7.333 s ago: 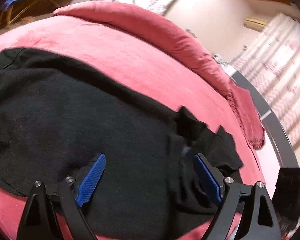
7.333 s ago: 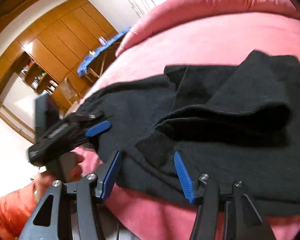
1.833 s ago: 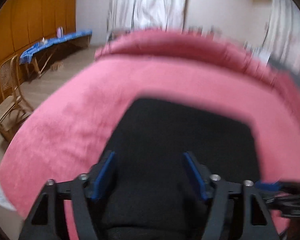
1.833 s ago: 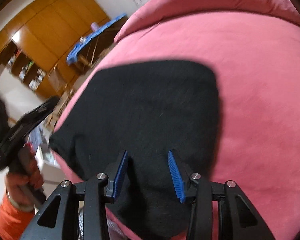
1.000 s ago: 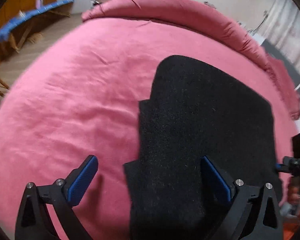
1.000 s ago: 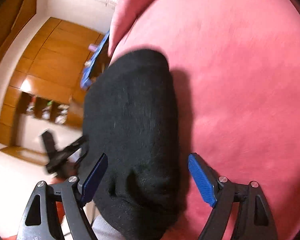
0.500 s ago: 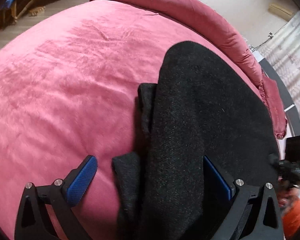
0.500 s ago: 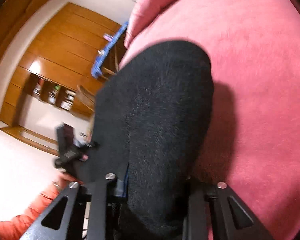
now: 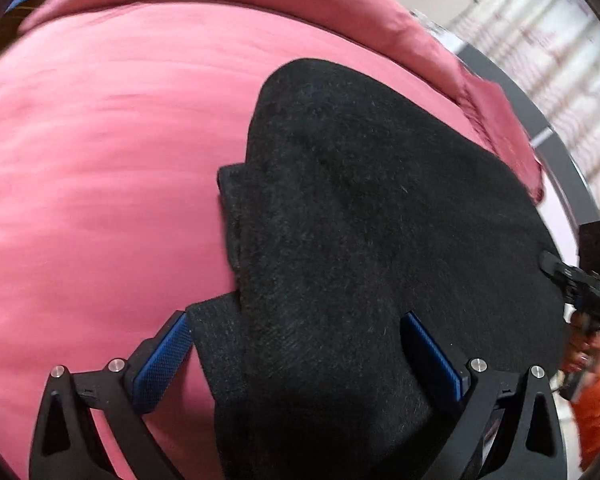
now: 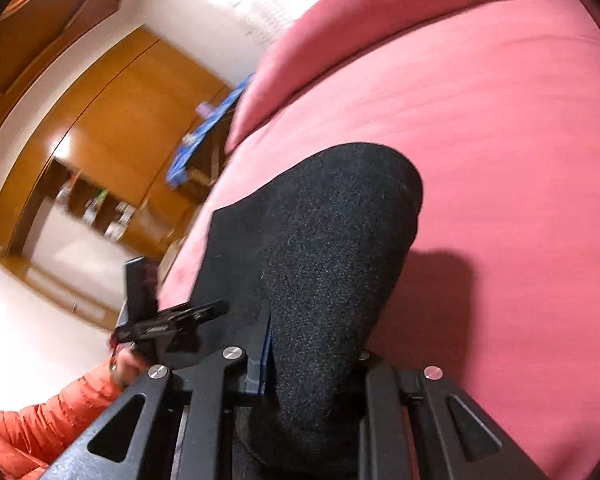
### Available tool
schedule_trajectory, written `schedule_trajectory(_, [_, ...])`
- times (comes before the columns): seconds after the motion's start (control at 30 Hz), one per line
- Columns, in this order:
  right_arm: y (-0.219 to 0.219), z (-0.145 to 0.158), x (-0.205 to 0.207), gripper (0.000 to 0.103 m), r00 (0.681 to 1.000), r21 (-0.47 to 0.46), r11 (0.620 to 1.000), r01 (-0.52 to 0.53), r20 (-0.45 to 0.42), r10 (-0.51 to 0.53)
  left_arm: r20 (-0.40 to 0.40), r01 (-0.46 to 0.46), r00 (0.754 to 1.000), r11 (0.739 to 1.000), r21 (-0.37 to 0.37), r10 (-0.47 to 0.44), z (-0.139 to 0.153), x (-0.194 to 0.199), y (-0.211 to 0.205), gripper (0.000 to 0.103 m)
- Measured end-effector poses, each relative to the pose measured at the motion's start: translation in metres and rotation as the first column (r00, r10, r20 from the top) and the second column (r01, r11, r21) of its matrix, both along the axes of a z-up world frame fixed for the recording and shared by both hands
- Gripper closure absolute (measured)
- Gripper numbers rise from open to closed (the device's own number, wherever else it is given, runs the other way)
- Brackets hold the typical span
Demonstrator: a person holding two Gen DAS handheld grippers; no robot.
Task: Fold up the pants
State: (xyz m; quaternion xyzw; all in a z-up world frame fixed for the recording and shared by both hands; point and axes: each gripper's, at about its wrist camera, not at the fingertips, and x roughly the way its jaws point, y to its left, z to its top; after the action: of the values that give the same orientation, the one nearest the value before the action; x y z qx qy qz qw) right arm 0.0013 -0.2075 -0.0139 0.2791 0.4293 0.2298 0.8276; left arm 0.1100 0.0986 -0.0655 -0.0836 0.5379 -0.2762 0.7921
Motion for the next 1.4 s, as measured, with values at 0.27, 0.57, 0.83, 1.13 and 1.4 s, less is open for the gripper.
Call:
schedule_trajectory(0.27, [-0.122, -0.045, -0.013, 0.051, 0.957, -0.064, 0.971, 0.232, -0.163, -0.24, 0.118, -0.056, 0.992, 0.997, 0.046, 0.05, -0.002, -0.037, -0.078, 0.0])
schedule_trajectory(0.57, [-0.088, 0.01, -0.057, 0.038, 0.898, -0.357, 0.826, 0.437, 0.114, -0.425, 0.262, -0.076, 0.962, 0.997, -0.015, 0.077, 0.068, -0.072, -0.063, 0.007])
schedule_trajectory(0.83, [-0.005, -0.03, -0.069, 0.044, 0.962, -0.603, 0.754, 0.261, 0.1, -0.253, 0.419, 0.061, 0.874, 0.911, 0.407, -0.246, 0.021, -0.113, -0.113, 0.006])
schedule_trajectory(1.13, [0.017, -0.045, -0.11, 0.043, 0.928, -0.603, 0.717, 0.35, 0.118, -0.353, 0.208, 0.02, 0.978, 0.998, 0.059, -0.031, 0.022, -0.12, -0.047, 0.013])
schedule_trajectory(1.4, [-0.026, -0.009, -0.09, 0.043, 0.909, -0.419, 0.808, 0.415, 0.147, -0.39, 0.405, 0.007, 0.914, 0.997, 0.081, -0.039, 0.077, -0.111, -0.075, 0.0])
